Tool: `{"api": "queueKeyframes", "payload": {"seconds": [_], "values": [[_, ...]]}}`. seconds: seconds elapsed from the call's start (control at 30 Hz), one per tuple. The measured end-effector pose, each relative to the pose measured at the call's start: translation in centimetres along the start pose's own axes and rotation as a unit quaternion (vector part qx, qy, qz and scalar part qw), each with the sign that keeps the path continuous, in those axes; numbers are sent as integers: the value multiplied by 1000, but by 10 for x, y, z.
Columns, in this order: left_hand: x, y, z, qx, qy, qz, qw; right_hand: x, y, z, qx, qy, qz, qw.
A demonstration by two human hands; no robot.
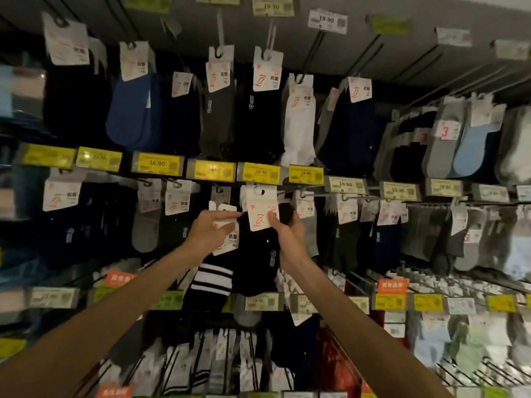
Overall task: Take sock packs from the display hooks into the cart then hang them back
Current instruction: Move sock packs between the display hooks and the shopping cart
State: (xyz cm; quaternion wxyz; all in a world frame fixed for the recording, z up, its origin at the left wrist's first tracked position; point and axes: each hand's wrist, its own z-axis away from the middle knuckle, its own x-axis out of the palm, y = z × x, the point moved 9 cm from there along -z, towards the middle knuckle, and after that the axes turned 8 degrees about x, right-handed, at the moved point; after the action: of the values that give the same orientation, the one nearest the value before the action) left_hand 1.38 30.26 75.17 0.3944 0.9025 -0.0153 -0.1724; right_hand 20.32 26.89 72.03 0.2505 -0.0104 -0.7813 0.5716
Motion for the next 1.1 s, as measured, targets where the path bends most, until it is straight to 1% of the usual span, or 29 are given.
{"api": "queueKeyframes", "payload": {"seconds": [0.1,0.17,0.27,0.33,0.47,0.63,0.77,0.87,0.93,1.0,1.03,1.1], "values": [[-4,0,-6,-4,8,8,1000,0,1,-6,12,12,-22,1000],[-6,2,-7,3,12,18,1000,-1,0,-4,3,-3,-30,1000],[-2,2,-4,12,1,32,999,1,-4,4,-20,-33,-12,999],[0,2,-4,17,-5,46,999,6,-7,5,-31,-38,-3,999],[-3,6,-8,23,0,65,998,12,-12,-6,-30,-10,-9,999],[-6,-3,-15,17,-14,54,998,13,0,-24,4,23,-7,1000],[-6,-13,-16,17,-16,38,999,10,-4,-33,-20,54,19,998],[-6,-25,-18,10,-16,15,1000,7,-9,-38,-53,74,80,993],[-8,-33,-19,3,5,0,1000,7,-18,-41,-112,89,168,975],[-12,-43,-20,-7,32,-6,999,9,-21,-49,-162,105,276,941],[-13,-47,-21,-14,43,-5,999,12,-19,-56,-172,110,332,921],[-14,-56,-23,-30,55,3,998,19,-8,-72,-151,115,436,880]]}}
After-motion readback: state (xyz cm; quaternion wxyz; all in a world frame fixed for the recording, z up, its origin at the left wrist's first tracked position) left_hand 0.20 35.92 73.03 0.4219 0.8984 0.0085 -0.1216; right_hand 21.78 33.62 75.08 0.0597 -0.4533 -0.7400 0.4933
